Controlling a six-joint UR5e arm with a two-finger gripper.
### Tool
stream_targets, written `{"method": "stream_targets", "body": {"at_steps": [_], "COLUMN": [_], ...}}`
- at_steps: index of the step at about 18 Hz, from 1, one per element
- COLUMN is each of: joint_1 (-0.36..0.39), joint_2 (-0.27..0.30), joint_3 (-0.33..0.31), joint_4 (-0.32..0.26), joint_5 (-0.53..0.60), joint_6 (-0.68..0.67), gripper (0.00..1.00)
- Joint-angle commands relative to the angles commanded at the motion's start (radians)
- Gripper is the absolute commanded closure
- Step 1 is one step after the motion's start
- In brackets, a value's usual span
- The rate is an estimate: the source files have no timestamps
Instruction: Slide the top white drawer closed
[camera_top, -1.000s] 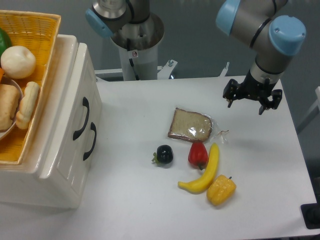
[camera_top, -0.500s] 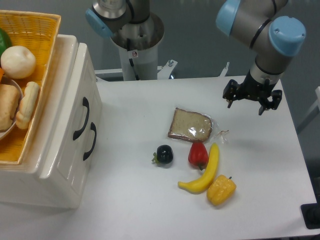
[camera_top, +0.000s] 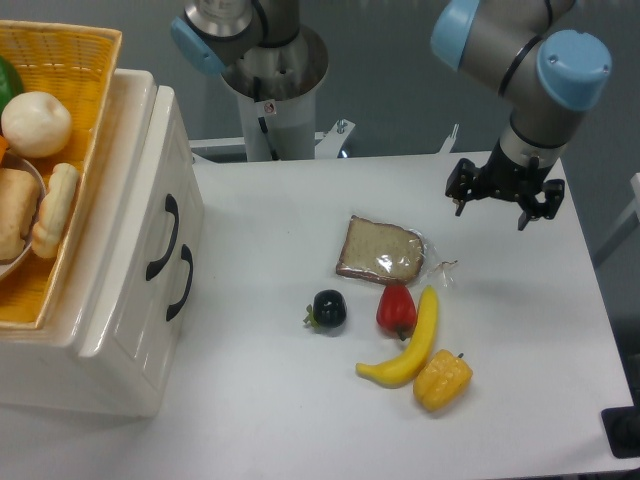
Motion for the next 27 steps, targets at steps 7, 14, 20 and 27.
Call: {"method": "stream_targets", "body": {"at_steps": [7, 14, 20, 27], "joint_1": [-0.023, -0.051, -0.078, -0.092], "joint_2": [-0.008, -0.021, -0.014, 0.012], "joint_3": [0.011, 0.028, 0.029, 0.028], "joint_4": [0.002, 0.002, 0.002, 0.006], "joint_5": [-0.005, -0.003, -0.041, -0.071], "joint_6": [-0.002, 0.0, -0.012, -0.012], "gripper": [0.0, 0.0, 0.0, 0.0]}}
